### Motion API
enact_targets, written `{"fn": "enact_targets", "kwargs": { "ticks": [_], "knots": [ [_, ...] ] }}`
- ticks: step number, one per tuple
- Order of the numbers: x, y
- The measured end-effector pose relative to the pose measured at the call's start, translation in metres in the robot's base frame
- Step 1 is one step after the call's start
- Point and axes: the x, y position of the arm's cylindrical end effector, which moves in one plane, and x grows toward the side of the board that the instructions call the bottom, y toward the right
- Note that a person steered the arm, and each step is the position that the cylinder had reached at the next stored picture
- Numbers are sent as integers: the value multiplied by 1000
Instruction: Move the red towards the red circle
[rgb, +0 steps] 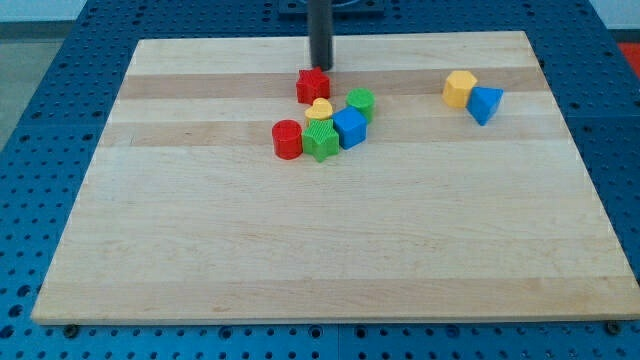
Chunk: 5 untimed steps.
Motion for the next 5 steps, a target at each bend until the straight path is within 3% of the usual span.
{"fn": "enact_targets", "kwargs": {
  "ticks": [1, 4, 5],
  "knots": [
    [24, 20],
    [38, -86],
    [39, -92]
  ]
}}
